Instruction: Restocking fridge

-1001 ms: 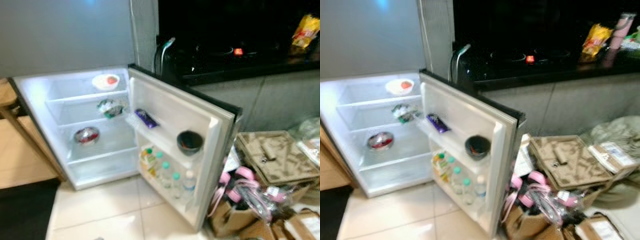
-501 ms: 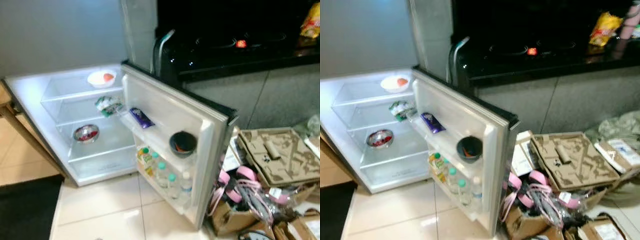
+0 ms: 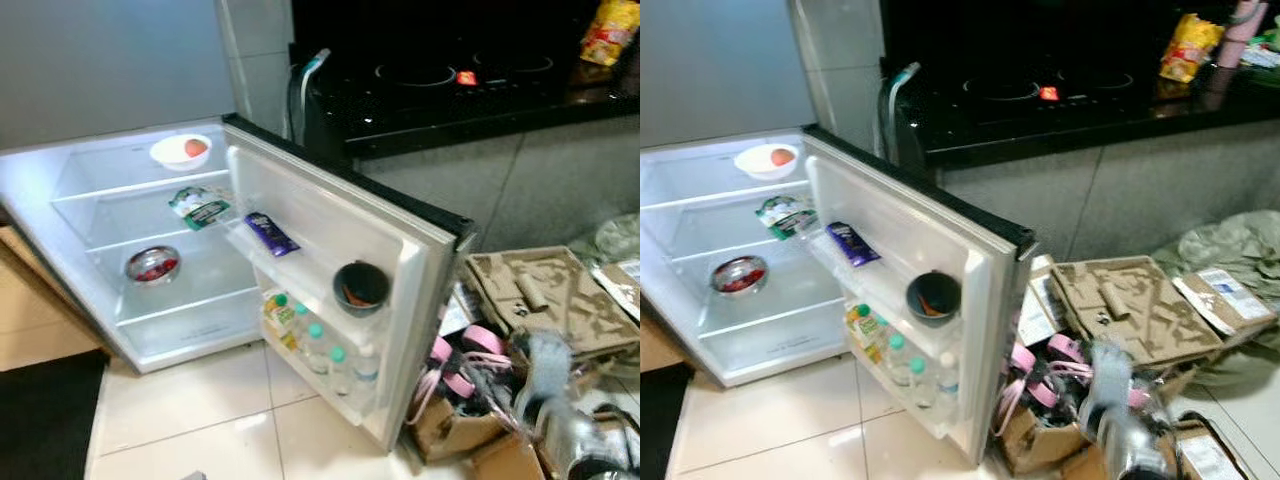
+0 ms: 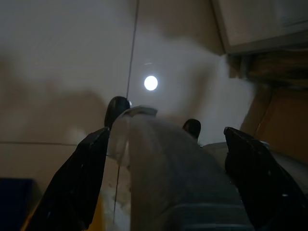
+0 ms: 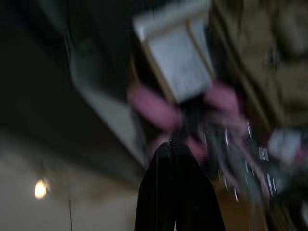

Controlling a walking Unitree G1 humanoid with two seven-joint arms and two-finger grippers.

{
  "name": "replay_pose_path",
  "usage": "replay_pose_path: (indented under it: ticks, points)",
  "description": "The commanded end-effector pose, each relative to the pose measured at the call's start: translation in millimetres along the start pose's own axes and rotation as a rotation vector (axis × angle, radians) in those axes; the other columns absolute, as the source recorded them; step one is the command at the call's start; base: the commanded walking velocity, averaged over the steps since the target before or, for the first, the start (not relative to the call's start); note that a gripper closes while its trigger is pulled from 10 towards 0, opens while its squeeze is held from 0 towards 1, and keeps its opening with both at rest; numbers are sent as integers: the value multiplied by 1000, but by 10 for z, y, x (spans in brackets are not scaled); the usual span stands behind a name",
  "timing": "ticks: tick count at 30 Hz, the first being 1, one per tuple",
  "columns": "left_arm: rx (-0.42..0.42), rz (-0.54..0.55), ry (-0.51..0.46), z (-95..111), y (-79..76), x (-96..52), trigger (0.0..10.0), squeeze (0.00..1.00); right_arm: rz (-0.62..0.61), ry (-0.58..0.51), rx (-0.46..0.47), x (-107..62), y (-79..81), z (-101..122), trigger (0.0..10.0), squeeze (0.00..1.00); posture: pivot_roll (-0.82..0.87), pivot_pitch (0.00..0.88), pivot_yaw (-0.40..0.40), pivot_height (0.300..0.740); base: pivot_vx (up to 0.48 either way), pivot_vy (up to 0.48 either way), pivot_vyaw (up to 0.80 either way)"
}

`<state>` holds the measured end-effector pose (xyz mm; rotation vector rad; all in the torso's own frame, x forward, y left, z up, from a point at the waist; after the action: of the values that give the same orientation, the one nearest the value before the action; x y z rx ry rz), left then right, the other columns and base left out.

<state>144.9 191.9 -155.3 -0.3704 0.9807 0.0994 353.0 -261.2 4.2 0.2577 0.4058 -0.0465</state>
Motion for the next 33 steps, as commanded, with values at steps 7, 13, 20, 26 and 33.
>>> replay_pose_path:
  ticks: [7, 13, 20, 26, 33]
  points:
    - [-9, 13, -6, 11, 70, -20, 10000, 0, 117, -143, 26, 133, 297, 518, 10000, 0, -83, 0, 23, 740, 0, 0, 0]
    - [-16, 5, -9, 11, 62, -22, 10000, 0, 379, -168, -59, 163, 902, 598, 10000, 0, -80, 0, 25, 740, 0, 0, 0]
    - [-21, 1, -14, 22, 57, -20, 10000, 0, 583, -119, -101, 86, 1266, 422, 10000, 0, -82, 0, 25, 740, 0, 0, 0]
    - [-27, -3, -16, 24, 50, -19, 10000, 0, 916, 2, -113, -174, 1619, 159, 10000, 0, -81, 0, 24, 740, 0, 0, 0]
    - [-36, -7, -13, 5, 36, -19, 10000, 0, 1553, 177, -28, -1120, 2068, 84, 10000, 0, -83, 0, 20, 740, 0, 0, 0]
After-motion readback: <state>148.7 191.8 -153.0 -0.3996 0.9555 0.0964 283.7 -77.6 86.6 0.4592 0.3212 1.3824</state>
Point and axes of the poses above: a point about 5 cm out from each wrist's last joint towards the gripper, its own x axis pointing out of the wrist towards the gripper, its own z axis along the axis of the wrist's last joint, y = z × x, the point moved 6 cm from there along x, pointing out of the wrist towards the gripper, and after that the axes turned 8 degrees about x, right-handed, at the moved point
